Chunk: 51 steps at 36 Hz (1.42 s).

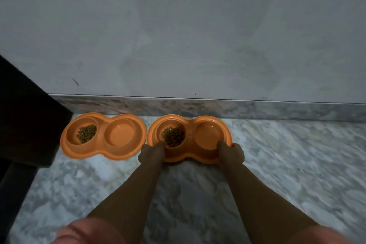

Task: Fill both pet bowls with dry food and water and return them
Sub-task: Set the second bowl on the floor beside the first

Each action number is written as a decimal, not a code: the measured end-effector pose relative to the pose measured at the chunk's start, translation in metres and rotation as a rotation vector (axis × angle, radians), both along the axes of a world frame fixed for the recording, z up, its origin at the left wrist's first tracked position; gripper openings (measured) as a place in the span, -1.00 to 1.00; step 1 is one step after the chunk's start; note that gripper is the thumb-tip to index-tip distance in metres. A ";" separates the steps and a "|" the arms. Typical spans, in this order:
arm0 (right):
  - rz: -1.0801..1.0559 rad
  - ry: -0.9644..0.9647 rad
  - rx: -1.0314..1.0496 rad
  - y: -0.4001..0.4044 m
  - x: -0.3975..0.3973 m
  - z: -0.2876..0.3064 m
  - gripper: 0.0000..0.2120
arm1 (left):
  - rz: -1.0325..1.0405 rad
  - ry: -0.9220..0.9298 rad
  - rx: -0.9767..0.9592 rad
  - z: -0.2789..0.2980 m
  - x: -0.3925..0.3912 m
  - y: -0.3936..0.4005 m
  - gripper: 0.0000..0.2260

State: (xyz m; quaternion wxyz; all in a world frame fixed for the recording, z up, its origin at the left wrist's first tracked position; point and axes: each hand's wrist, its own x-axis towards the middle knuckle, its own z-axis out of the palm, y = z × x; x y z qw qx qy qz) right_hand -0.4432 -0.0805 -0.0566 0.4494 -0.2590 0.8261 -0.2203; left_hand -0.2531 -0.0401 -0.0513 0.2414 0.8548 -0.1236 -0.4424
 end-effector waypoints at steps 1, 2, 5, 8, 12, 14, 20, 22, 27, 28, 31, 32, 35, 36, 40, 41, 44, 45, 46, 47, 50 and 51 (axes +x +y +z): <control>0.008 0.009 0.001 -0.002 0.001 -0.002 -0.55 | -0.016 -0.006 0.008 -0.003 0.001 -0.001 -0.48; 0.016 0.019 -0.001 -0.003 0.002 -0.005 -0.56 | -0.031 -0.013 0.015 -0.005 0.003 -0.002 -0.50; 0.048 0.060 0.000 -0.007 0.004 -0.011 -0.60 | -0.082 -0.033 0.052 -0.011 0.004 -0.003 -0.52; 0.071 0.093 -0.004 -0.009 0.005 -0.017 -0.61 | -0.113 -0.077 0.082 -0.015 0.003 -0.004 -0.53; 0.087 0.113 -0.005 -0.009 0.006 -0.019 -0.67 | -0.152 -0.115 0.109 -0.018 0.002 -0.006 -0.52; 0.078 0.116 -0.013 -0.009 0.007 -0.021 -0.69 | -0.128 -0.109 0.103 -0.019 0.001 -0.006 -0.52; 0.072 0.113 -0.014 -0.008 0.007 -0.022 -0.70 | -0.009 -0.061 0.075 -0.021 -0.001 -0.008 -0.48; 0.099 0.127 0.003 -0.009 0.006 -0.016 -0.64 | 0.071 -0.042 0.066 -0.017 -0.004 -0.008 -0.39; 0.138 0.162 -0.021 -0.008 0.005 0.013 -0.39 | 0.095 -0.162 -0.034 0.003 -0.014 -0.004 -0.40; 0.142 0.154 -0.036 -0.005 0.006 0.022 -0.38 | 0.079 -0.171 -0.072 0.010 -0.016 -0.002 -0.41; 0.151 0.129 -0.044 0.013 0.007 0.055 -0.37 | 0.014 -0.191 -0.127 0.043 -0.020 0.013 -0.44; 0.152 0.125 -0.040 0.019 0.007 0.069 -0.37 | 0.002 -0.188 -0.134 0.057 -0.021 0.018 -0.44; 0.148 0.130 -0.033 0.035 0.007 0.116 -0.37 | 0.003 -0.166 -0.147 0.106 -0.022 0.030 -0.47; 0.147 0.134 -0.032 0.039 0.007 0.133 -0.37 | 0.004 -0.161 -0.153 0.123 -0.021 0.032 -0.47; 0.139 0.114 -0.027 0.054 0.010 0.221 -0.37 | -0.005 -0.173 -0.157 0.210 -0.016 0.043 -0.49; 0.139 0.105 -0.028 0.056 0.011 0.245 -0.37 | -0.012 -0.175 -0.163 0.234 -0.015 0.045 -0.49; 0.120 0.077 -0.053 0.063 0.017 0.320 -0.40 | -0.028 -0.179 -0.195 0.309 -0.009 0.050 -0.49; 0.113 0.063 -0.059 0.065 0.020 0.347 -0.41 | -0.027 -0.177 -0.208 0.335 -0.006 0.051 -0.49; 0.105 0.061 -0.070 0.068 0.023 0.373 -0.42 | -0.027 -0.193 -0.219 0.360 -0.002 0.053 -0.50; 0.102 0.050 -0.079 0.070 0.026 0.398 -0.43 | -0.020 -0.196 -0.228 0.386 0.002 0.054 -0.50; 0.104 0.037 -0.103 0.077 0.034 0.473 -0.43 | -0.027 -0.208 -0.261 0.462 0.012 0.054 -0.51; 0.111 0.026 -0.107 0.079 0.037 0.488 -0.43 | -0.037 -0.200 -0.273 0.479 0.013 0.055 -0.50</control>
